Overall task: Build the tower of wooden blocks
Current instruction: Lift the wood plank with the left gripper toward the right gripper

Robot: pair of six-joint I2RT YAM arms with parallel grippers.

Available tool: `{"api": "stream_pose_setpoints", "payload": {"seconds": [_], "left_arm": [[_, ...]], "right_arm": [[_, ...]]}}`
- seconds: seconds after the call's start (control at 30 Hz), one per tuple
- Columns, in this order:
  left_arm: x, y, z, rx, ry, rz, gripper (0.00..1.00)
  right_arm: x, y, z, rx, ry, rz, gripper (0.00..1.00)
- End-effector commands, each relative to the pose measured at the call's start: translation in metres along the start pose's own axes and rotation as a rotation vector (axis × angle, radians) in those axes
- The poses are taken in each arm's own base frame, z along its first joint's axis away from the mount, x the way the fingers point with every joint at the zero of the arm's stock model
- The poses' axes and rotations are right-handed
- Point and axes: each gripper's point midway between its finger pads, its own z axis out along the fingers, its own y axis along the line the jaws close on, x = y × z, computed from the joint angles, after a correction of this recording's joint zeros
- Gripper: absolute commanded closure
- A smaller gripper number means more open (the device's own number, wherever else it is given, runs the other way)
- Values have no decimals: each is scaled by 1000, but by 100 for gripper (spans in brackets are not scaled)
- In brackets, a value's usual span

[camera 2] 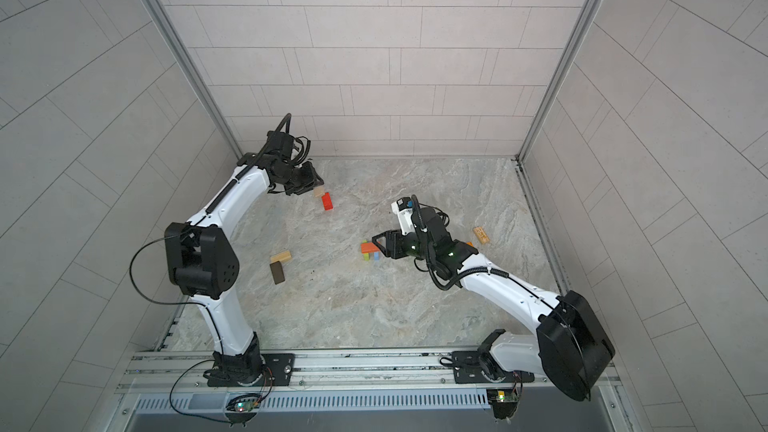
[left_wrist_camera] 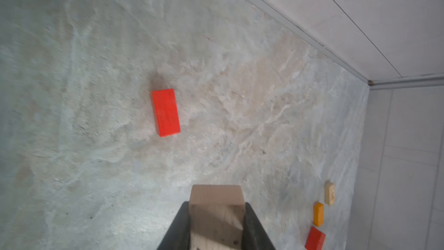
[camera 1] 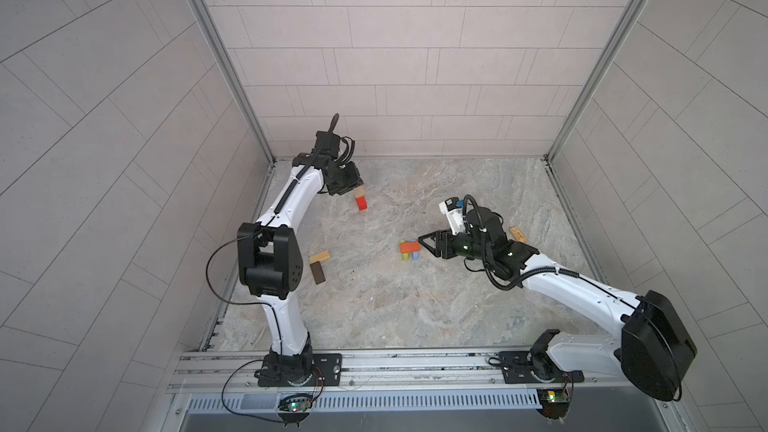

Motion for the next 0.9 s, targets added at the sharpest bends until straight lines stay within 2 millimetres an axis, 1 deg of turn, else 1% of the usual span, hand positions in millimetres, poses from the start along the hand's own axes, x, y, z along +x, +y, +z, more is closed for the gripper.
{"api": "stream_pose_setpoints", "payload": {"seconds": [0.0, 0.13, 0.17, 0.2, 0.27, 0.47, 0.57, 0.67, 0.87], "left_arm": [[30, -28, -4, 80, 29, -31, 82], [58, -56, -7, 166, 18, -11, 82], [65, -62, -6, 180, 21, 1, 82], [70, -66, -6, 189, 23, -7, 82], [80, -76, -6, 212, 17, -3, 82], [104, -103, -6, 267, -1, 12, 82], [116, -112, -1, 284, 2, 26, 82], [129, -112, 10, 288, 16, 22, 82], [142, -118, 22, 339, 31, -10, 82]], "right_arm": [[-2, 7, 0, -18, 36, 21, 52], [-11, 5, 1, -14, 12, 52, 60], [-13, 6, 1, -28, 7, 61, 60], [-16, 7, 2, -35, 2, 68, 60], [-18, 7, 4, -37, 6, 81, 53], [-22, 5, 8, -29, -8, 105, 54], [-24, 6, 7, -33, -23, 111, 55], [-27, 6, 8, -36, -31, 110, 54], [-27, -1, 14, -23, -27, 121, 54]]}}
